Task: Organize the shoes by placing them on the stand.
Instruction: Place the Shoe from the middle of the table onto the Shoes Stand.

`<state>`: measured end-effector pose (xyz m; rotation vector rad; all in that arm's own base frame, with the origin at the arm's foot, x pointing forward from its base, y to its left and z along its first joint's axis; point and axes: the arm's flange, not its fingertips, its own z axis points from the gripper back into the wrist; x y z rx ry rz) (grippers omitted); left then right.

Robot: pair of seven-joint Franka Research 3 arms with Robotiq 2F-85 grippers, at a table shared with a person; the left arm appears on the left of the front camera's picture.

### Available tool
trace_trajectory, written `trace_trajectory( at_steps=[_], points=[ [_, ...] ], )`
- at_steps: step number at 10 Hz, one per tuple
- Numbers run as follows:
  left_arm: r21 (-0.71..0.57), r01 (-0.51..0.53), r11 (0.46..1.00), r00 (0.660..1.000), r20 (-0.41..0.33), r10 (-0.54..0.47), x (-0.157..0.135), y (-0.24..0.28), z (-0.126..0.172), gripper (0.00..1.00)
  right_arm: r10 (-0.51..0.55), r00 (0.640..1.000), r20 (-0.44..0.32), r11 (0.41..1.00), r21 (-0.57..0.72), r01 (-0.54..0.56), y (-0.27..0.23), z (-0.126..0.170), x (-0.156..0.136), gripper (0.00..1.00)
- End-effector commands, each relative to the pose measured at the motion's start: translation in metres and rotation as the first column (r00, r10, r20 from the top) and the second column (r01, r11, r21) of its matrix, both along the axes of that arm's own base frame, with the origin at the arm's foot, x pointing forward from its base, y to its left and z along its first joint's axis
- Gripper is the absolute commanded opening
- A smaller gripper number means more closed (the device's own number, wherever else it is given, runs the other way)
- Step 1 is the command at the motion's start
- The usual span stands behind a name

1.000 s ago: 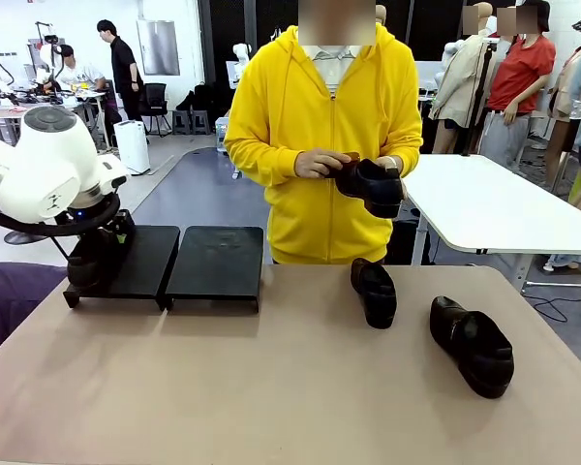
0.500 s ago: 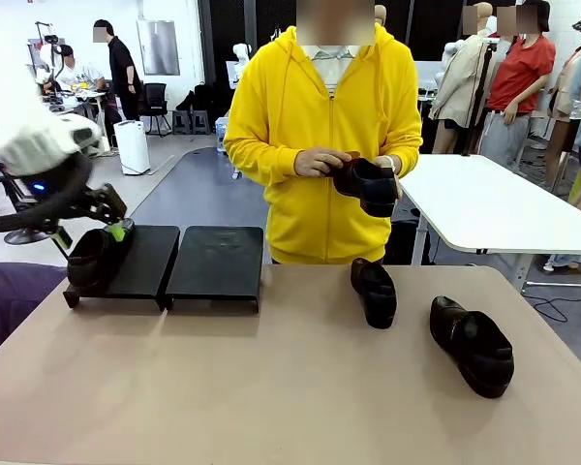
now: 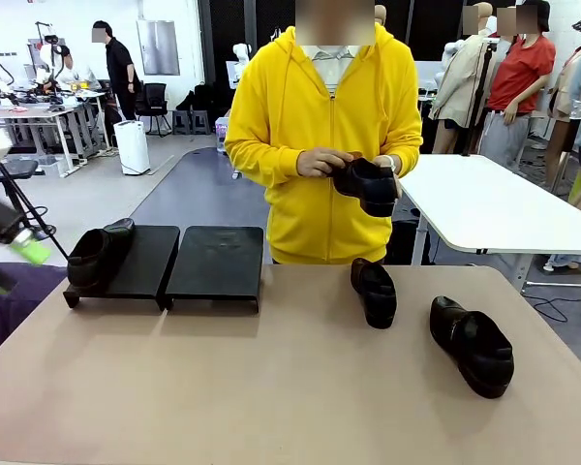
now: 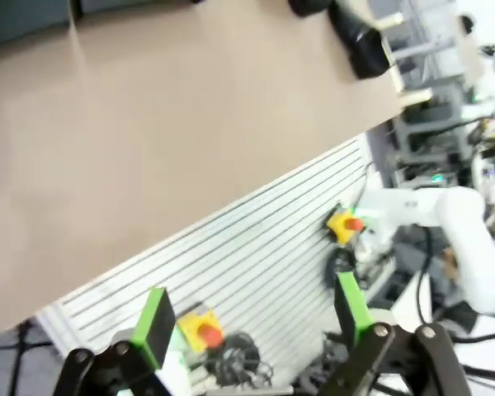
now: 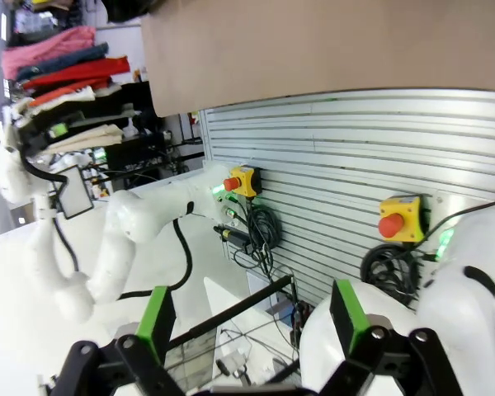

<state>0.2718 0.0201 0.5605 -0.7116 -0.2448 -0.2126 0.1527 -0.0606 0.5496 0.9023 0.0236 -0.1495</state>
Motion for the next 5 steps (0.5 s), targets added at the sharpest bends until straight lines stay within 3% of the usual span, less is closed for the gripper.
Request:
trace_trajectory(
  at_steps=[1, 2, 3, 5],
  points=[
    [-0.152, -0.089, 0.984, 0.996, -0.018, 0.087, -0.02, 0.046, -0.043, 1.0, 0.015, 1.0, 0.02, 1.0, 0.005, -0.015, -0.002, 0.002, -0.001, 1.0],
    [-0.153, -0.184, 0.971, 0.979, -0.119, 0.166, -0.014, 0.071, -0.062, 1.0, 0.015, 1.0, 0.02, 1.0, 0.005, -0.015, -0.002, 0.002, -0.001, 1.0],
    [-0.073, -0.054, 0.996, 0.998, -0.016, 0.053, -0.015, 0.025, -0.026, 1.0, 0.015, 1.0, 0.02, 1.0, 0.005, -0.015, -0.002, 0.002, -0.001, 1.0],
    [-0.073, -0.054, 0.996, 0.998, -0.016, 0.053, -0.015, 0.025, -0.026, 1.0, 0.015, 1.0, 0.02, 1.0, 0.005, -0.015, -0.002, 0.002, -0.001, 1.0]
  ],
)
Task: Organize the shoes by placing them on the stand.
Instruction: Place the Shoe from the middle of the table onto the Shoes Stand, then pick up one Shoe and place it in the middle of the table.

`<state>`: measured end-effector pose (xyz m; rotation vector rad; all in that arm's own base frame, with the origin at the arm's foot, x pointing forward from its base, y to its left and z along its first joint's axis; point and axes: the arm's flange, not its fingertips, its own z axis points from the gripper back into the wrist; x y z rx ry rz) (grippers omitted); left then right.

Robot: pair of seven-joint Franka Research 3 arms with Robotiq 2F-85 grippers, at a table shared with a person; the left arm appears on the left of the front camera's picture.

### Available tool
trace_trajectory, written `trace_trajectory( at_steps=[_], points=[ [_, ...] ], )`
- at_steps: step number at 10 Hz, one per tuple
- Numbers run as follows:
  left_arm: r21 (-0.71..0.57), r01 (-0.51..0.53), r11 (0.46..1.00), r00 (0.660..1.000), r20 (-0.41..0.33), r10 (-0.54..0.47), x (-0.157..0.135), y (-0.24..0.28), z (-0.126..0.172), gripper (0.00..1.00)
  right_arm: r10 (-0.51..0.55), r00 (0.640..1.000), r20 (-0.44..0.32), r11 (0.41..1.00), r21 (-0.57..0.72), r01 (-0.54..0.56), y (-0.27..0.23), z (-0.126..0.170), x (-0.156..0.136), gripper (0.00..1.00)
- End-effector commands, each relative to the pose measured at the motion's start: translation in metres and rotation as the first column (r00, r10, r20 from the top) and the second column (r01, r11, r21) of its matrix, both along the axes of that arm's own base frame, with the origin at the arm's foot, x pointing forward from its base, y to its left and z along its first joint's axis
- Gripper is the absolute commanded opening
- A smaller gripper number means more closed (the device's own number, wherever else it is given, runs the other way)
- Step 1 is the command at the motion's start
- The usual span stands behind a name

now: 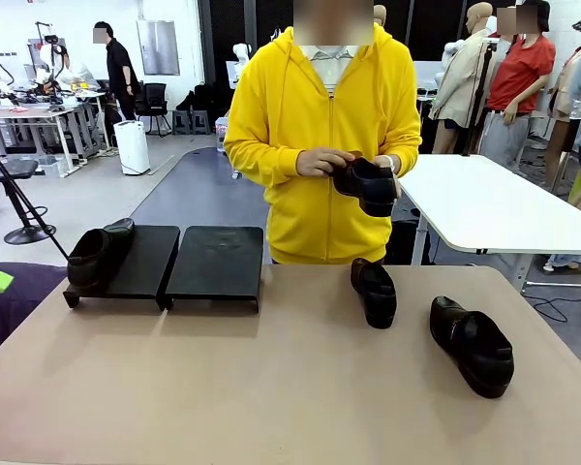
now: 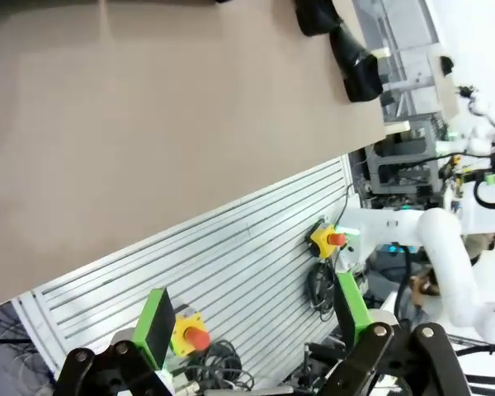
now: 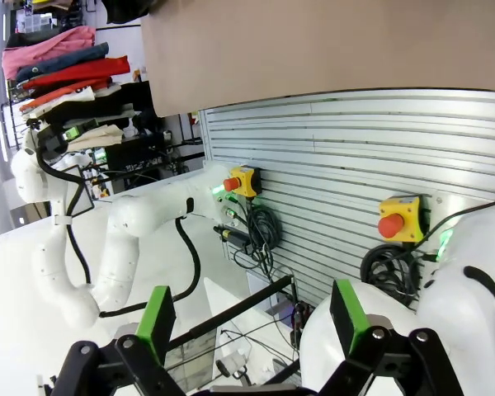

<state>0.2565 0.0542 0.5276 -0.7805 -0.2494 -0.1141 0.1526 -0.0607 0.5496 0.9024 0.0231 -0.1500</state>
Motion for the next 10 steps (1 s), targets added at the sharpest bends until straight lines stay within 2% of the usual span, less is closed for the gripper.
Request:
trace_trajectory(
  at_steps=[1, 10],
  points=[
    [0.005, 0.027, 1.0, 0.999, 0.021, -0.027, 0.0003, -0.0093, 0.0073, 1.0, 0.016, 1.0, 0.019, 1.0, 0.005, -0.016, -0.0023, 0.0023, -0.0012, 1.0],
    [0.005, 0.027, 1.0, 0.999, 0.021, -0.027, 0.0003, -0.0093, 0.0073, 1.0, 0.016, 1.0, 0.019, 1.0, 0.005, -0.016, -0.0023, 0.0023, -0.0012, 1.0]
  ],
)
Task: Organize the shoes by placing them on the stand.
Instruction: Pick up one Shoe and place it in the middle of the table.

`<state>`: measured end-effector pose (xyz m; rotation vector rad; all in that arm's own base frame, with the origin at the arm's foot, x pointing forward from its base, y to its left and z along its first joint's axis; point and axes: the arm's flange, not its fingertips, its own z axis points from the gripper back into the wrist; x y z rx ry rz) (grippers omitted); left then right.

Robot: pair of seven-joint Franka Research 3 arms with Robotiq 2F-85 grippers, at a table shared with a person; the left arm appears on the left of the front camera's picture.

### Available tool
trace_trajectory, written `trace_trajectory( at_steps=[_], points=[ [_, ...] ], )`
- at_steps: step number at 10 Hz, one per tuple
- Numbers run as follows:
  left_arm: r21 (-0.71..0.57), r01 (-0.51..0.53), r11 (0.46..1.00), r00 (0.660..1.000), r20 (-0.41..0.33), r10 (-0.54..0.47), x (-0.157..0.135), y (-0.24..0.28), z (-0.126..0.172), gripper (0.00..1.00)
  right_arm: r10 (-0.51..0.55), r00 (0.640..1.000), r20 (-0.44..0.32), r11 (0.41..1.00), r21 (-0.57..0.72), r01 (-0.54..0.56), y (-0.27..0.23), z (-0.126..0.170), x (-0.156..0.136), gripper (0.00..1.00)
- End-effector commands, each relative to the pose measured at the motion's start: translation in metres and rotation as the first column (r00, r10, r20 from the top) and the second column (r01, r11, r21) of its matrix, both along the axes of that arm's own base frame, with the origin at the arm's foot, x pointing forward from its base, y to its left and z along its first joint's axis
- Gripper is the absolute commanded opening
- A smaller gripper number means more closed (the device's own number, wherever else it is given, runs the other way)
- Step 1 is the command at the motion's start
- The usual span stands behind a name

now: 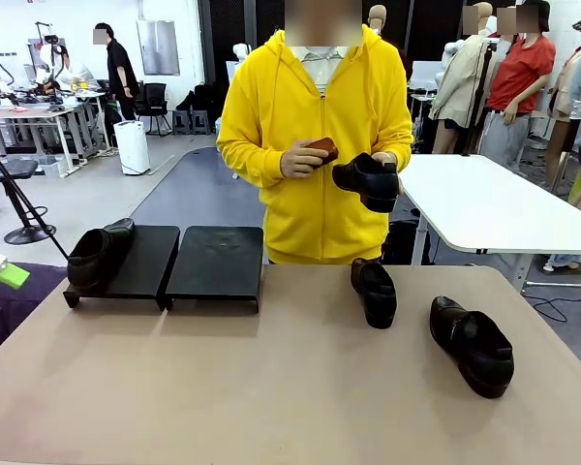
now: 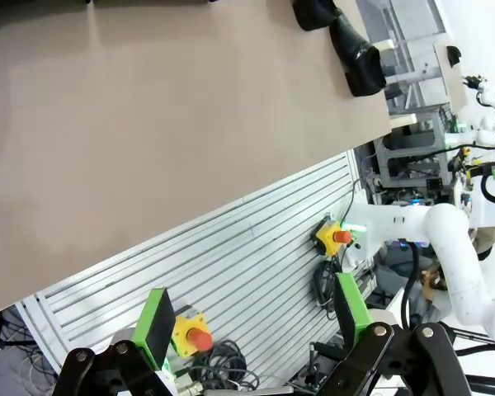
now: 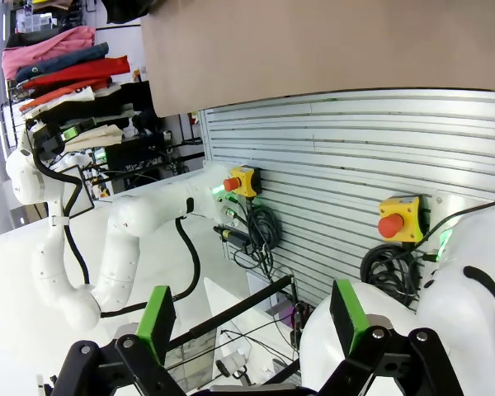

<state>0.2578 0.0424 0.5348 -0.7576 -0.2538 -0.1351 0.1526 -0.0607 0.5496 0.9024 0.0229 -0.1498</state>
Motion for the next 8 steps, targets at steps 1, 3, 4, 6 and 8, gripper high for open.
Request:
trace_trajectory(
  at_steps=[1, 3, 4, 6, 8],
  points=[
    [-0.019, 0.013, 1.0, 1.0, 0.008, -0.013, -0.001, 0.002, 0.0, 1.0, 0.015, 1.0, 0.019, 1.0, 0.005, -0.016, -0.002, 0.002, -0.001, 1.0],
    [-0.019, 0.013, 1.0, 1.0, 0.008, -0.013, -0.001, 0.002, 0.0, 1.0, 0.0, 1.0, 0.0, 1.0, 0.0, 0.0, 0.0, 0.0, 0.0, 1.0],
    [-0.019, 0.013, 1.0, 1.0, 0.008, -0.013, -0.001, 0.002, 0.0, 1.0, -0.072, 0.997, 0.014, 0.993, -0.088, 0.073, 0.012, 0.013, -0.004, 1.0],
    [-0.019, 0.013, 1.0, 1.0, 0.008, -0.013, -0.001, 0.002, 0.0, 1.0, -0.011, 1.0, 0.007, 0.978, -0.209, 0.012, 0.039, 0.017, 0.047, 1.0],
    [-0.019, 0.013, 1.0, 1.0, 0.008, -0.013, -0.001, 0.002, 0.0, 1.0, 0.099, 0.995, -0.015, 0.953, -0.285, -0.099, 0.072, 0.01, 0.105, 1.0]
  ],
)
